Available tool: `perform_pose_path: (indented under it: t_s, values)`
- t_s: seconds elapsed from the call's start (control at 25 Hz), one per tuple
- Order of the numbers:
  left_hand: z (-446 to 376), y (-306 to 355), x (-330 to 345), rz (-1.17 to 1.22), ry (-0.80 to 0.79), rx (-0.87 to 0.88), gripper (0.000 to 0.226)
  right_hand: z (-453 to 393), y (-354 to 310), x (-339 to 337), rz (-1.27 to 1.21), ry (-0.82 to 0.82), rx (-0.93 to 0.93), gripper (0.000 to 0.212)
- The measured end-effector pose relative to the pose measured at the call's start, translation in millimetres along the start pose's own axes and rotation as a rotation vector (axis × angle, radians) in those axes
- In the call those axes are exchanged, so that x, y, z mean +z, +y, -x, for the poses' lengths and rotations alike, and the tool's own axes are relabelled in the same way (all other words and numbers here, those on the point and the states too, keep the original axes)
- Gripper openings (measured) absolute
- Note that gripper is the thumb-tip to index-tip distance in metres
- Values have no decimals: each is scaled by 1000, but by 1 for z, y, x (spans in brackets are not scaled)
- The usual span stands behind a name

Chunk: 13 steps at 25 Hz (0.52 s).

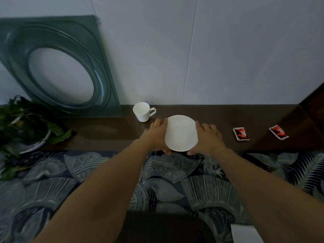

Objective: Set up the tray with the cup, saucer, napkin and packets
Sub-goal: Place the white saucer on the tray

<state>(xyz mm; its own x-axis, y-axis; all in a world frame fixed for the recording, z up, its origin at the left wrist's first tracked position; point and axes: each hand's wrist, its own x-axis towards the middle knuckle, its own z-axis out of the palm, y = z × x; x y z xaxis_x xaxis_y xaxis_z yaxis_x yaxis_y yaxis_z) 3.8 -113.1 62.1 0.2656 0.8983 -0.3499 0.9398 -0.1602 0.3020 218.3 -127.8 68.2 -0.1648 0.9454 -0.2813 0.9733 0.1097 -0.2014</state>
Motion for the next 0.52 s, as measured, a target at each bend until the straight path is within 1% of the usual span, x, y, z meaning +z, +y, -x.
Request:
perform_pose_path:
  t_s: [0.2,0.28,0.4,0.52]
  values:
    - [104,17,8,5,26,-32,132,93,-21,1,-17,35,-55,127]
    - [143,23,20,3,26,-43,131,128,-28,11,-19,37,-69,127]
    - [197,28,41,21,4,-73,130,173,-38,28,3,-5,-82,129]
    - [243,29,66,53,-8,-83,130,217,-49,53,-11,6,-82,128]
